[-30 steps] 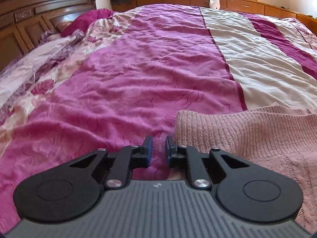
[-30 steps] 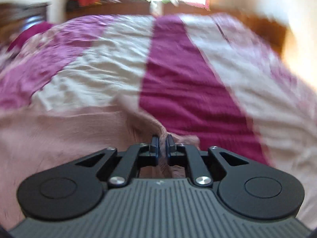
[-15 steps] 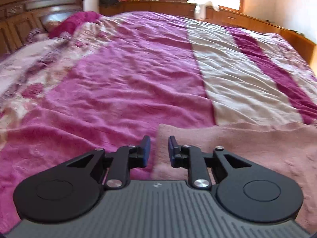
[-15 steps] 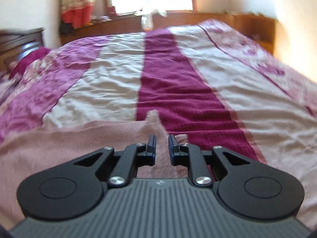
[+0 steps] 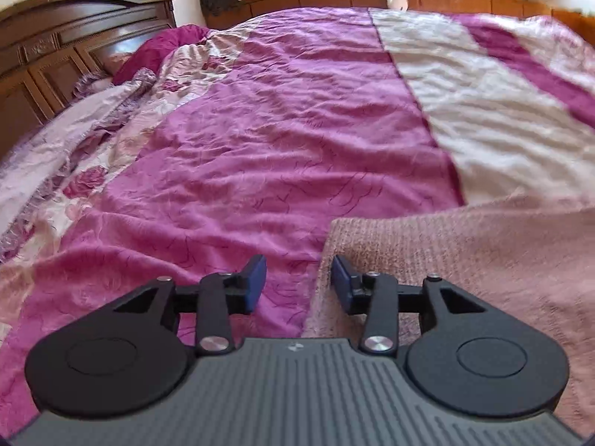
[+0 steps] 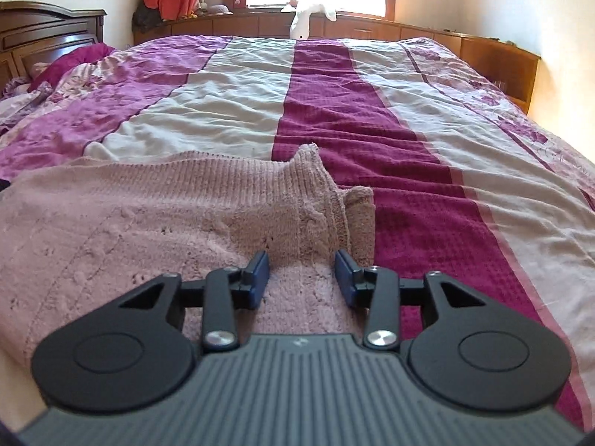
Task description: Fold small clothes
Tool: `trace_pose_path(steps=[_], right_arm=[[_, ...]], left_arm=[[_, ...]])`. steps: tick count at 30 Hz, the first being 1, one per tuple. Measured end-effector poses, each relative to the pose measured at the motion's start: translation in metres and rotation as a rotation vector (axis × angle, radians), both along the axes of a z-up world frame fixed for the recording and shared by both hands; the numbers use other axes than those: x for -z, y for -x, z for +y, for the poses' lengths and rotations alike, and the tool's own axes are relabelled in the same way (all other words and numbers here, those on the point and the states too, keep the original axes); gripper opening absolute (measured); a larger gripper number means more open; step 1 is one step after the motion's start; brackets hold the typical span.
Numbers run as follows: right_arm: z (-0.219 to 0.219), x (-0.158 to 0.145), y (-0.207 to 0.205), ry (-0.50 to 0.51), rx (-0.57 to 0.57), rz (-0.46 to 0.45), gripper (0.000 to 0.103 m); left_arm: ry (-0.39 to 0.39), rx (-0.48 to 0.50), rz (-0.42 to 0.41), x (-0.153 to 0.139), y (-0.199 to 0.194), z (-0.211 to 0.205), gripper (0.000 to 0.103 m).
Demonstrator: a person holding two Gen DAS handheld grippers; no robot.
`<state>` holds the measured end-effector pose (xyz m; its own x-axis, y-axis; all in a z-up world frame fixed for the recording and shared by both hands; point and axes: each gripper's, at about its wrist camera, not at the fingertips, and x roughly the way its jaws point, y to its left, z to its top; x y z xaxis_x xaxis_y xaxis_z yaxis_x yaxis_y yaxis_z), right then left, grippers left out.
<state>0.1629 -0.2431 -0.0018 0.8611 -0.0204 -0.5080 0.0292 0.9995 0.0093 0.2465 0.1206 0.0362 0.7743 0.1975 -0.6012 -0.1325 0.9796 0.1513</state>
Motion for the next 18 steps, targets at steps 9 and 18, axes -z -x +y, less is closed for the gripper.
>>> trace_pose_path(steps=[9,18], right_arm=[[-0.014,-0.021,0.037,-0.171,0.023,-0.041,0.043],[-0.03,-0.002,0.052,-0.221,0.093,0.036,0.05]], left_arm=[[0.096,0.057,0.027,-0.016,0.042,0.02,0.048],[-0.063,-0.045,0.1,0.011,0.042,0.011,0.051]])
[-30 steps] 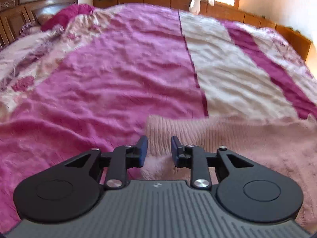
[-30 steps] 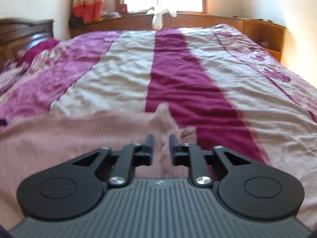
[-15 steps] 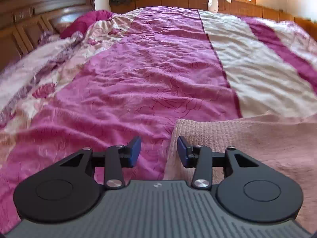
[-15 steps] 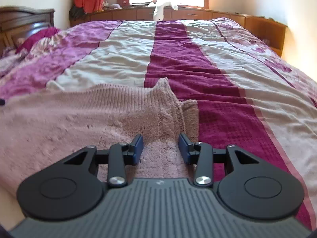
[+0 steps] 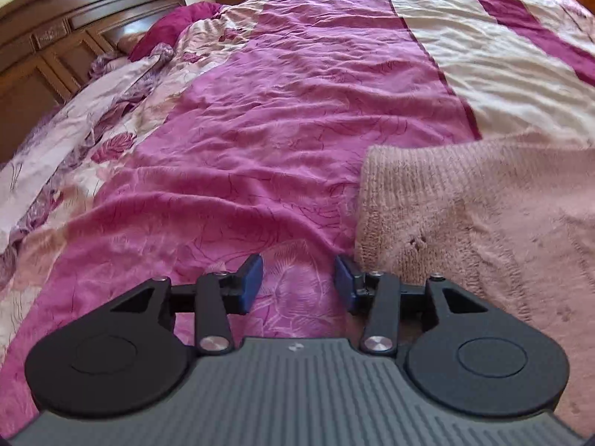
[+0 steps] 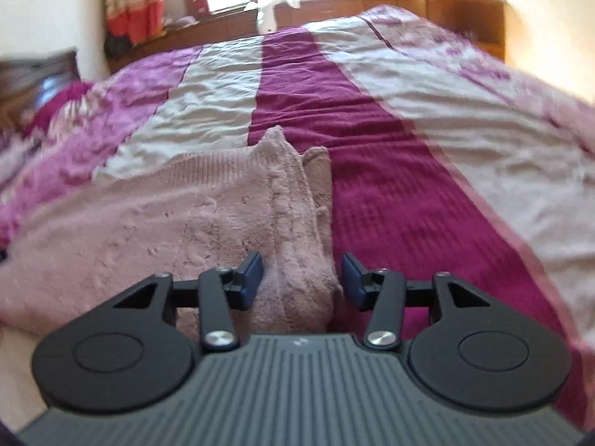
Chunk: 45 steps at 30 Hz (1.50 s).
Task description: Fold small clothes
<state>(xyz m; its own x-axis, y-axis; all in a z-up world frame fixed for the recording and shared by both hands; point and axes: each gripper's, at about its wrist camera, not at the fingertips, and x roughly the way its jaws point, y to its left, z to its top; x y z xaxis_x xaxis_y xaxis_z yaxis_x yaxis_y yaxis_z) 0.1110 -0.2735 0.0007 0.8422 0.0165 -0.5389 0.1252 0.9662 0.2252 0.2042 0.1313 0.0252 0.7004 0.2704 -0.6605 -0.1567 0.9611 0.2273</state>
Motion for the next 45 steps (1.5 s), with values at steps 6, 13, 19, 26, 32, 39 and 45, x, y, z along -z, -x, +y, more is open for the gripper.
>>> trace_pose_path(steps=[6,13,19,26,32,39,45], right_arm=[[-0.011,-0.008,0.021,-0.052,0.021,-0.025,0.05],[-0.025,-0.007,0.042,-0.158,0.04,-0.023,0.065],[-0.041,-0.002,0.038,-0.292,0.058,-0.007,0.069],[-0.056,0.013,0.009,-0.473,0.049,0.038,0.07],[-0.047,0.016,-0.006,-0.461,0.01,0.046,0.07],[-0.042,0.021,-0.014,-0.471,-0.024,0.025,0.069],[-0.04,0.024,-0.019,-0.54,-0.008,-0.012,0.066]], left_arm=[[0.035,0.047,-0.005,-0.024,0.035,0.0,0.051],[0.188,0.059,0.027,-0.044,0.092,-0.01,0.068],[0.264,0.042,0.083,-0.038,0.133,-0.033,0.069],[0.262,0.019,0.152,-0.028,0.154,-0.048,0.069],[0.255,0.007,0.181,-0.026,0.158,-0.052,0.069],[0.218,0.008,0.203,-0.023,0.16,-0.061,0.069],[0.213,0.005,0.207,-0.024,0.162,-0.061,0.069]])
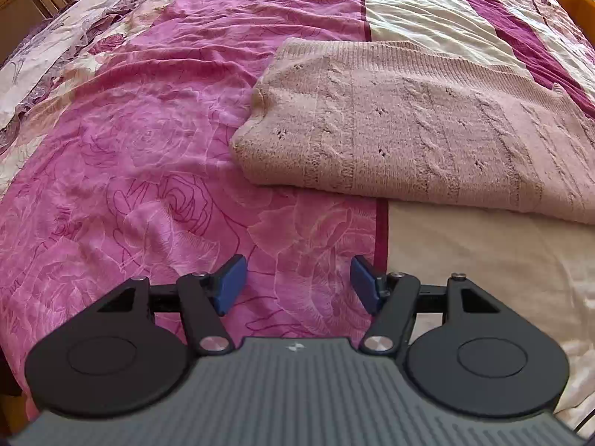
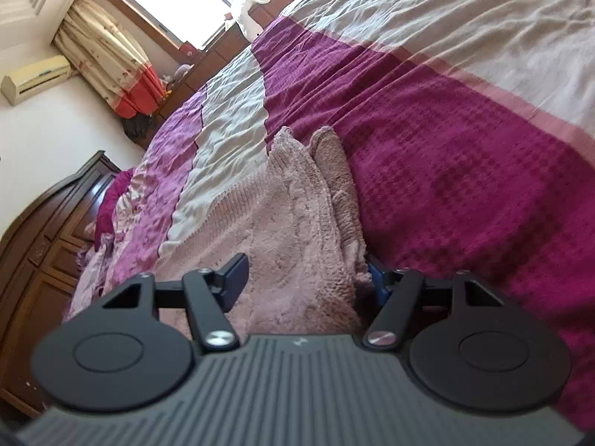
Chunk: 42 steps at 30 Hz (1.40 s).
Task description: Fold small clothes
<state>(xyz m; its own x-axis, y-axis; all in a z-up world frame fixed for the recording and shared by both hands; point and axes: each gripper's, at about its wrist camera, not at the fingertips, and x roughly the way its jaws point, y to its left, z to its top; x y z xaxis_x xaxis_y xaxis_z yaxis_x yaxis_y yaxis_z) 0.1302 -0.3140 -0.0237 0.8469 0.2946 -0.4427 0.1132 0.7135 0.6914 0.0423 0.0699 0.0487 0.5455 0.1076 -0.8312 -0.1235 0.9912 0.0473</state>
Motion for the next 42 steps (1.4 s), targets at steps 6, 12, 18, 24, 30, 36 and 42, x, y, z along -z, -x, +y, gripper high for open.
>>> trace_pose_path(steps=[6,12,18,24,30,36,42], right_arm=[[0.008,0.004,-0.007,0.044,-0.01,0.044,0.029],[0.008,0.001,-0.009,0.058,-0.03,0.06,0.029],[0.001,-0.001,-0.01,0.009,-0.043,0.048,0.029],[0.009,-0.028,-0.004,0.019,-0.057,-0.036,0.025],[0.029,-0.06,-0.01,0.065,-0.104,-0.103,0.025],[0.062,-0.089,-0.021,0.146,-0.167,-0.157,0.025],[0.103,-0.12,-0.032,0.171,-0.244,-0.211,0.024]], left_arm=[[-0.011,0.0,-0.001,-0.001,0.003,0.002,0.069],[-0.01,-0.006,-0.005,-0.002,0.005,0.003,0.069],[-0.032,0.0,-0.009,-0.001,0.004,0.004,0.069],[-0.027,-0.004,-0.034,-0.009,0.005,0.01,0.069],[-0.046,-0.012,-0.056,-0.02,0.001,0.02,0.069],[-0.066,-0.032,-0.09,-0.034,-0.002,0.041,0.069],[-0.08,-0.057,-0.105,-0.041,-0.002,0.065,0.069]])
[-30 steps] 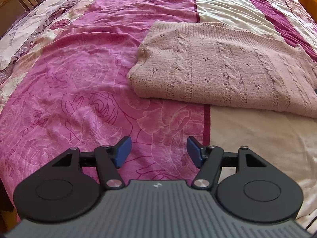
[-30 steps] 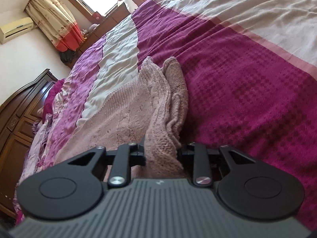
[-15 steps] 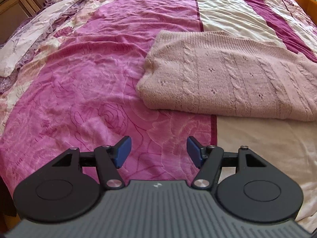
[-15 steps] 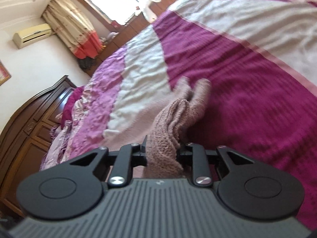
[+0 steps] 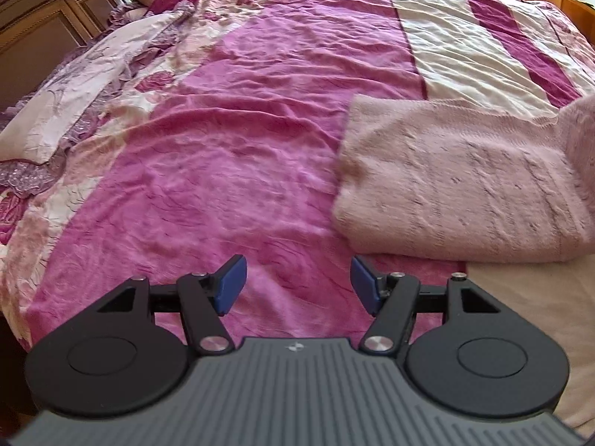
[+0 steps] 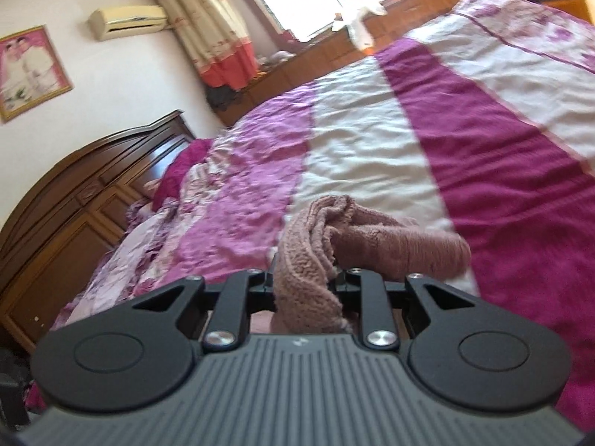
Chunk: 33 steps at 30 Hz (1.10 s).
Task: Fold small clothes
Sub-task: 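Lift and fold the side over the stack with the right gripper, then open the right gripper and withdraw both grippers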
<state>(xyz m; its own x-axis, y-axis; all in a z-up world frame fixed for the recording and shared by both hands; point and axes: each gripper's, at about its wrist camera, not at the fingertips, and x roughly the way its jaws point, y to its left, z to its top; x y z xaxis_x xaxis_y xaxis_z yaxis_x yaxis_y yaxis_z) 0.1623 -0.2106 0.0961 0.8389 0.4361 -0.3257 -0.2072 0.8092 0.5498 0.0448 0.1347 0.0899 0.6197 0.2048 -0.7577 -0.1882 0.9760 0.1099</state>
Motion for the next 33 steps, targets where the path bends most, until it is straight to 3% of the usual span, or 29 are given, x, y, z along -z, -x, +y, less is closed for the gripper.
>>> trace_pose_path(steps=[10,15,20,25,27,33], right_arm=[[0.107,-0.031,-0.021,0.05,-0.185,-0.048,0.024],[0.177,-0.006,-0.027,0.151,-0.301,0.017,0.024],[0.237,0.041,-0.029,0.316,-0.388,0.118,0.026],[0.258,0.044,-0.008,0.421,-0.393,0.046,0.04],[0.258,0.038,0.0,0.415,-0.402,0.023,0.05],[0.235,0.022,0.026,0.299,-0.375,-0.036,0.05]], left_arm=[[0.014,-0.068,-0.016,-0.002,0.003,0.048,0.069],[0.023,-0.092,-0.009,0.004,0.005,0.065,0.069],[0.034,-0.105,-0.003,0.012,0.007,0.078,0.069],[0.032,-0.095,-0.012,0.012,0.005,0.082,0.069],[0.034,-0.089,-0.021,0.01,0.002,0.082,0.069],[0.068,-0.04,-0.06,-0.005,-0.01,0.07,0.069]])
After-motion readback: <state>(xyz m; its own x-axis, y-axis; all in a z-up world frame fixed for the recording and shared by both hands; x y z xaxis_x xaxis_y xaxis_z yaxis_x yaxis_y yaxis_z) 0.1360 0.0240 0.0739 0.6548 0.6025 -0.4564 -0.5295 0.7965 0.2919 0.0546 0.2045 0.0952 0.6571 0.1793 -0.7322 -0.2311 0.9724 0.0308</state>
